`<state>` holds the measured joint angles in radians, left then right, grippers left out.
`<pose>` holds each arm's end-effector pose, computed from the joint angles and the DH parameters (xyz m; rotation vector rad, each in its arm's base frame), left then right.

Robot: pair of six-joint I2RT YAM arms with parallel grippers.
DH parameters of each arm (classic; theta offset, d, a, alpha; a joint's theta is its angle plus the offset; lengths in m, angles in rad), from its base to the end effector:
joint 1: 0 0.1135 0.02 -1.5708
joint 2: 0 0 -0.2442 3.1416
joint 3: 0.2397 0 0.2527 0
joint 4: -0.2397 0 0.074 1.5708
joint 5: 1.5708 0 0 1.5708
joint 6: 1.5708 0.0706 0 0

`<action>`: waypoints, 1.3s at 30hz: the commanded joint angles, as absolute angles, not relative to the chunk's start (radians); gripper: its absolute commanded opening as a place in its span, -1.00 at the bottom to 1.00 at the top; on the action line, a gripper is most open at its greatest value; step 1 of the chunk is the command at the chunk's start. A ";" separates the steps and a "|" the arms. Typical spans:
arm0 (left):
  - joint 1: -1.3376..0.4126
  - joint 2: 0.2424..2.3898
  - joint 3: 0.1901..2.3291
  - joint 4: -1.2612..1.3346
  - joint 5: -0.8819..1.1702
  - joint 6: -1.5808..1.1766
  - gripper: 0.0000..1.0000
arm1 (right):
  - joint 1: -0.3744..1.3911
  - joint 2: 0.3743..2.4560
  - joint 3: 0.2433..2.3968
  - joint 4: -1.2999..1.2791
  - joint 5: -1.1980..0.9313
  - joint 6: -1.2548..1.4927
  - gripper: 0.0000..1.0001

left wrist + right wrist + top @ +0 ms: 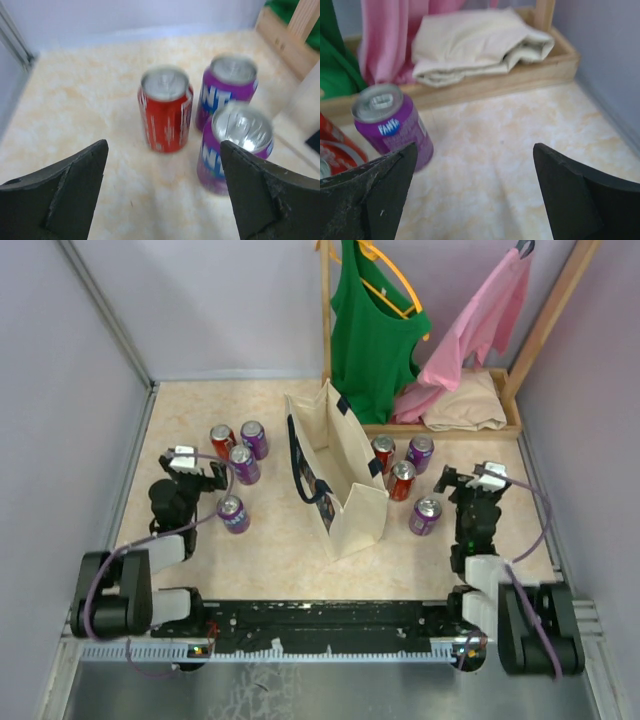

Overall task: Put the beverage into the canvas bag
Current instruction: Adjust the canvas bag at the center of the board.

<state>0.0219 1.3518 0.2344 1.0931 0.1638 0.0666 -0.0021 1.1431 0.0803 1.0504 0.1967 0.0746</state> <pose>0.2722 -0.0056 0.1540 0.1629 1.5868 -0.0617 0.2337 -0.0143 0.1486 0.2140 1.5693 -0.0990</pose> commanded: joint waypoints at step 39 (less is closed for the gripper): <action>-0.309 1.478 1.558 -0.591 0.646 -0.477 0.61 | 0.335 1.505 1.820 -0.866 0.001 0.248 0.55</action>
<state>-0.2974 1.5047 1.6009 -0.5076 0.6586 -0.4755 0.2050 1.4410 1.6733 -0.6880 -0.0822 0.2634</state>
